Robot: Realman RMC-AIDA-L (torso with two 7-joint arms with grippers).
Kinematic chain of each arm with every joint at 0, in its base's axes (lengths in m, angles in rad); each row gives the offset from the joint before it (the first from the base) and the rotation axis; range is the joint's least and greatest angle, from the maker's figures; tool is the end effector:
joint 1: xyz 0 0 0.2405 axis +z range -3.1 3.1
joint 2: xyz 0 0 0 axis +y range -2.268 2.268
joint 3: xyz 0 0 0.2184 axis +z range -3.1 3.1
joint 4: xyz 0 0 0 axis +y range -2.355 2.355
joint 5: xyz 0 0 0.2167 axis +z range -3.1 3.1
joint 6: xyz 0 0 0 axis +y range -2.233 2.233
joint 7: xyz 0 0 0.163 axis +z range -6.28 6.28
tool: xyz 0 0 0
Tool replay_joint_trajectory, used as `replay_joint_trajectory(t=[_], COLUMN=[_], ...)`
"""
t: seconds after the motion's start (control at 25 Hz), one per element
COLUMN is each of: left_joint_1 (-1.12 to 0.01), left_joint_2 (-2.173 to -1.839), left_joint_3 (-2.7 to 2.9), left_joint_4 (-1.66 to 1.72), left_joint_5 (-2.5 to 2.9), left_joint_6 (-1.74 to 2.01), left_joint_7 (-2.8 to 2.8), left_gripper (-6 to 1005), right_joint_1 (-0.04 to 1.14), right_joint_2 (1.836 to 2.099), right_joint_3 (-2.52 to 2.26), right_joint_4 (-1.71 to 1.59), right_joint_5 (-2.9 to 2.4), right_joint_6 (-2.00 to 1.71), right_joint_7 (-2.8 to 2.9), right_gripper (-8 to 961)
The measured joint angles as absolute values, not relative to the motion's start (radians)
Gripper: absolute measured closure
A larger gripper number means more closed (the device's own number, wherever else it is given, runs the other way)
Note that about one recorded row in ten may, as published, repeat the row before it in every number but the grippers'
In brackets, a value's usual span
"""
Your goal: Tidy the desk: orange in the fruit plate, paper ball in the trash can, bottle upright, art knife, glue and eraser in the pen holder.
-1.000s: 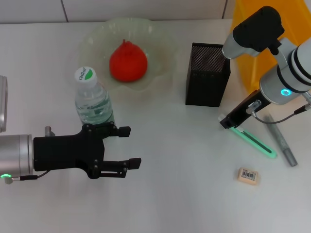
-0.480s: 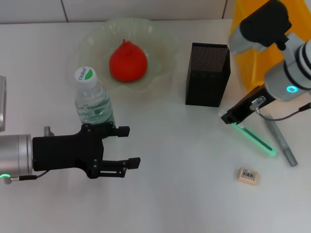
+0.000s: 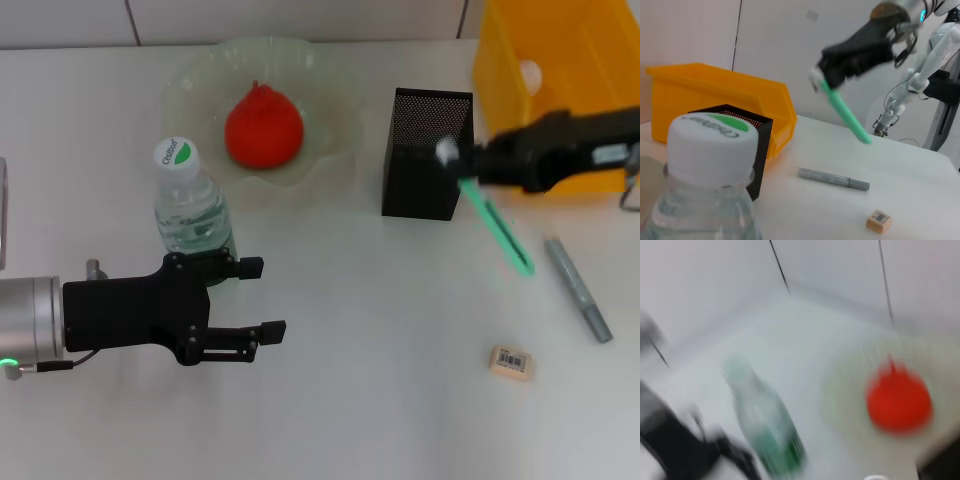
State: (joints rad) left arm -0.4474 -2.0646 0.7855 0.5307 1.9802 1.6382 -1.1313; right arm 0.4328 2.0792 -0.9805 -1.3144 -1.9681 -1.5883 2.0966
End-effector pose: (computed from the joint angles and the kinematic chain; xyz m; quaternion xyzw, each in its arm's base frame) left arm -0.2493 0.2745 -0.0255 -0.9549 -0.1554 -0.2428 0.0707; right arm 0.1547 0.3383 0.0618 -0.9352 0.2792 0.1727 0.1330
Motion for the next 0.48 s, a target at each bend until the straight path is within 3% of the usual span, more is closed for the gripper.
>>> replay_joint_trajectory(t=[0.48], left_joint_1=[-0.456], left_joint_2=[-2.066], left_joint_3=[0.785], left_joint_4=[0.531], left_joint_5=[1.980], left_joint_6=[1.636], left_joint_7=[-1.131], left_gripper=[155], right_joint_1=[0.478], right_joint_2=[2.085], right_joint_3=[-0.874], right_joint_4=[-0.721], right_joint_5=[-1.360], right_joint_6=[-1.392], right_joint_7=[1.339], right_gripper=[752])
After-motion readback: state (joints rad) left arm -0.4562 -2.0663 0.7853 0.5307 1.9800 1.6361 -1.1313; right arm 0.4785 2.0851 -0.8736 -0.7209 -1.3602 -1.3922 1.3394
